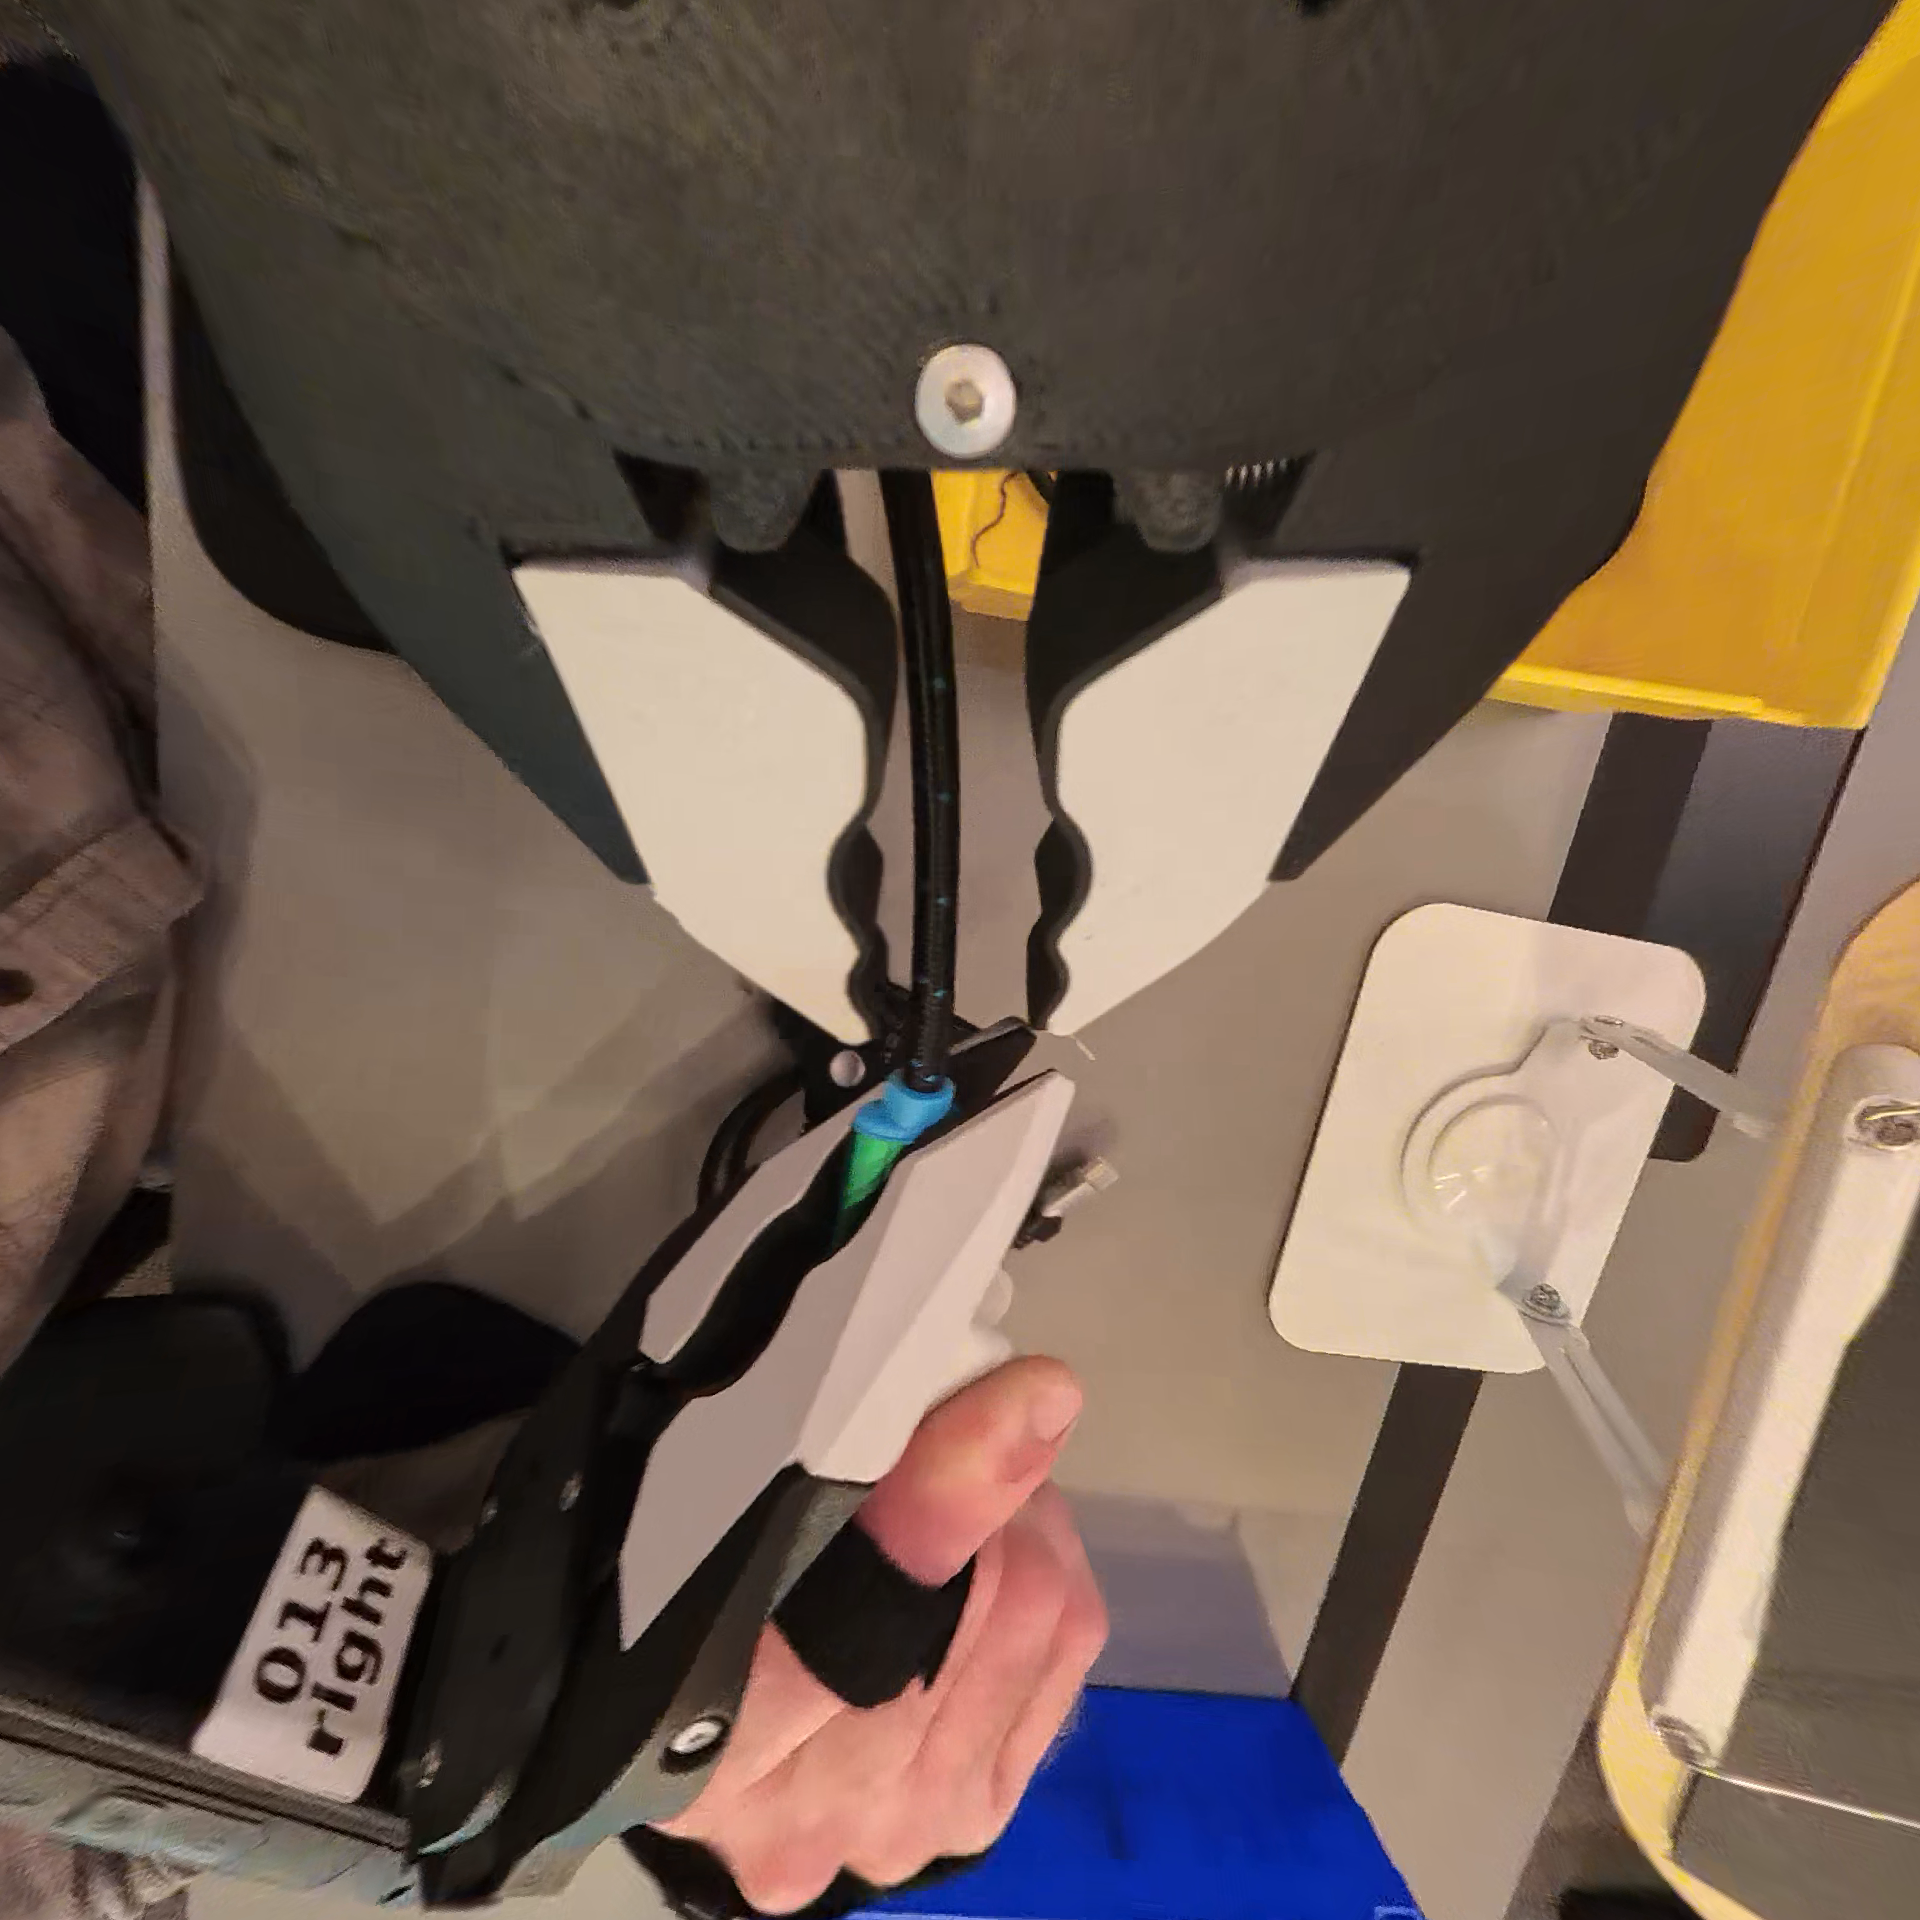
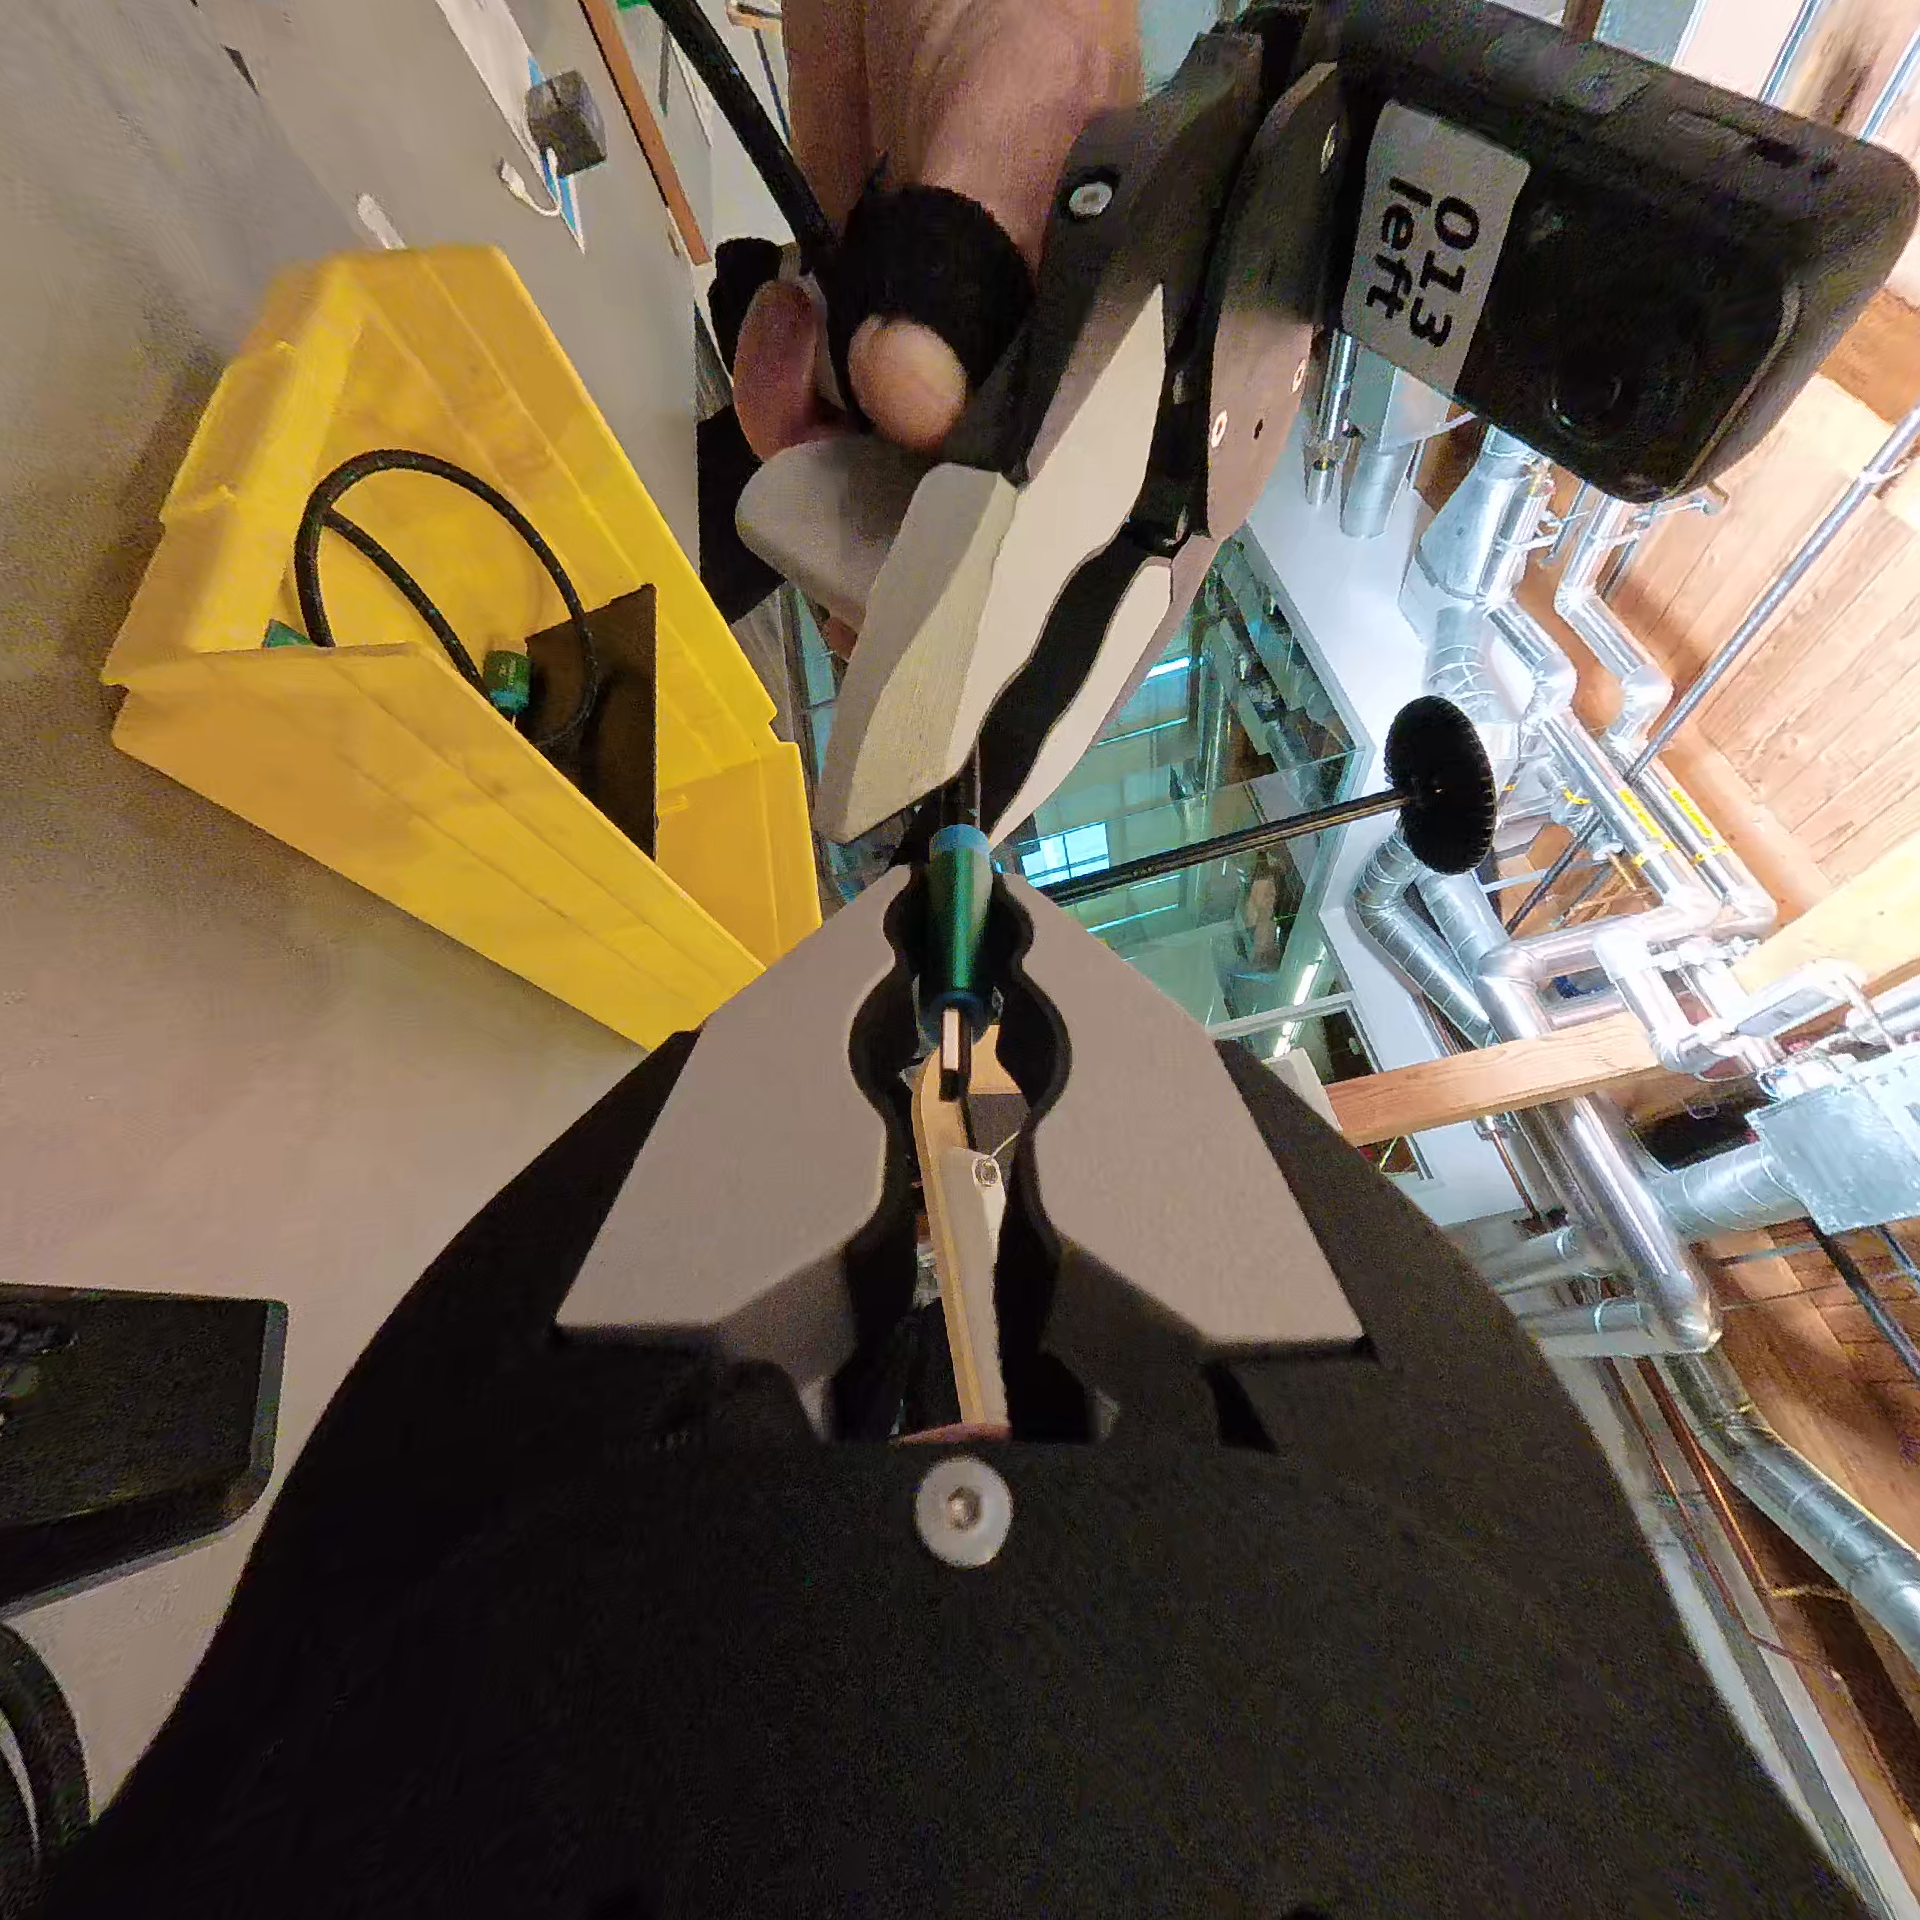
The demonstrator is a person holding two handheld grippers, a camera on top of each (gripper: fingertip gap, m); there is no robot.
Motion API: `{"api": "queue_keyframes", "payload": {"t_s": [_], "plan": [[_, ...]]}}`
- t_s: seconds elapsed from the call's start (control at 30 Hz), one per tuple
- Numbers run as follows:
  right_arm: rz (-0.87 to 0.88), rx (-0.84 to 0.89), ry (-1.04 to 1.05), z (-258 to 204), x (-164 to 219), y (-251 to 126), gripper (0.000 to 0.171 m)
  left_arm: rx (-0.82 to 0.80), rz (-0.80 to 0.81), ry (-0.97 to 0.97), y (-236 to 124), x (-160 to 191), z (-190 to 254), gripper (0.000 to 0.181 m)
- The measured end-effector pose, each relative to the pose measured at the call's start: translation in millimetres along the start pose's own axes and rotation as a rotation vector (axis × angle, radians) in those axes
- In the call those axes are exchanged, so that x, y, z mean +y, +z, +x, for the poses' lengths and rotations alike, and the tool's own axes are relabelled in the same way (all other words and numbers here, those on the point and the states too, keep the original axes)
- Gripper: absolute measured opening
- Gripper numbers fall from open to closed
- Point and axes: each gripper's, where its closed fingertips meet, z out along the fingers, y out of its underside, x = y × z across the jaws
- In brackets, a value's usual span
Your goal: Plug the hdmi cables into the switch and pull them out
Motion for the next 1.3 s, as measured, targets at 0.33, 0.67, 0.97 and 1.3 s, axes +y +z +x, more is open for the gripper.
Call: {"api": "queue_keyframes", "payload": {"t_s": [0.33, 0.67, 0.97, 1.3], "plan": [[-0.035, -0.017, 0.114, 1.7, 15.1, 5.3, 0.028, -0.159, 0.037, -0.093, -6.5, 12.5, -17.9, 0.004], [-0.173, 0.03, 0.008, 13.6, 31.3, 2.9, 0.009, -0.404, 0.106, -0.226, -5.1, -3.5, -27.3, 0.004], [-0.113, 0.1, 0.116, 28.0, 28.6, -2.5, 0.008, -0.369, 0.471, -0.237, -14.7, -48.2, -20.4, 0.041], [-0.098, 0.116, 0.065, 29.5, 20.5, -3.9, 0.008, -0.409, 0.546, -0.289, -3.8, -45.1, -26.5, 0.021]]}}
